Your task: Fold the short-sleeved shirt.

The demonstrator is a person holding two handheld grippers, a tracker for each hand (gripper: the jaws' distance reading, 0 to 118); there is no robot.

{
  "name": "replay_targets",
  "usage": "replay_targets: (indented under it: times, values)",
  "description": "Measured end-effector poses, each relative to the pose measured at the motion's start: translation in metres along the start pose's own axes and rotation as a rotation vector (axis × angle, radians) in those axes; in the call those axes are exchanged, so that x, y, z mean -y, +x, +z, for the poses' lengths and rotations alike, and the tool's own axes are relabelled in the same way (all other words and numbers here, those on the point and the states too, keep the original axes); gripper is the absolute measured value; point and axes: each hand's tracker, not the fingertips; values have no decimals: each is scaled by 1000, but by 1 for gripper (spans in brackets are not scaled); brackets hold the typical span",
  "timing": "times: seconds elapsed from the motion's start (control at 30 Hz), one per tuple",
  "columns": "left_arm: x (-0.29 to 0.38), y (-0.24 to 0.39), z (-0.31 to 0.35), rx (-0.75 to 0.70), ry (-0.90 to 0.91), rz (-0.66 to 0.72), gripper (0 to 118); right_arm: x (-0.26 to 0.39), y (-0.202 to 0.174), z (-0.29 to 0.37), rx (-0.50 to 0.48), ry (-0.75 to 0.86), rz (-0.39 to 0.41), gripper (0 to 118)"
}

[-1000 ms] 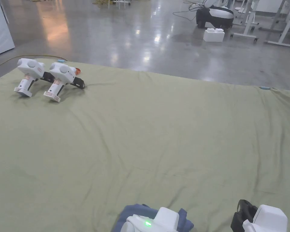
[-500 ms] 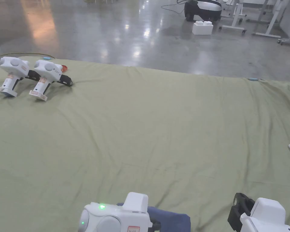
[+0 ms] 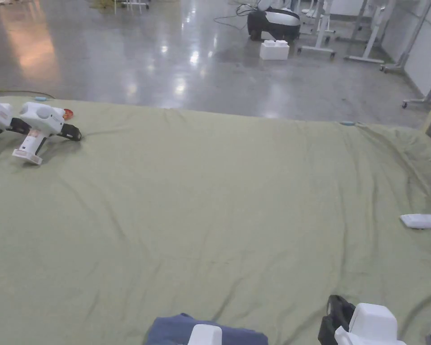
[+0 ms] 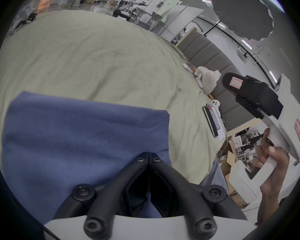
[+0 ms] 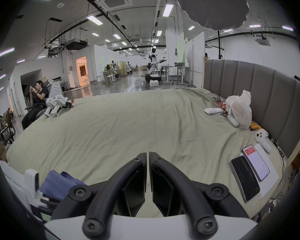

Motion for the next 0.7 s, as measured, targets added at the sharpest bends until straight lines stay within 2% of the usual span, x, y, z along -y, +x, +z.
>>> replay_targets:
  times: [0.1, 0.27, 0.4, 0.47, 0.6, 0.7]
  values:
    - [-16, 1, 32, -42, 146, -69, 1, -7, -4, 3, 20, 54, 5, 3]
    - [-50, 14, 95, -330, 540, -195, 1, -27, -17, 6, 51, 193, -2, 3]
    - [-64, 24, 128, -519, 775, -278, 1, -45, -31, 6, 71, 252, 20, 3]
    - [-67, 25, 136, -646, 860, -351, 1, -53, -35, 5, 68, 270, 17, 3]
    - [-72, 21, 158, -756, 994, -352, 1, -67, -42, 7, 92, 333, 27, 3]
    - [-71, 18, 170, -840, 1049, -416, 1, -75, -45, 12, 102, 386, 42, 3]
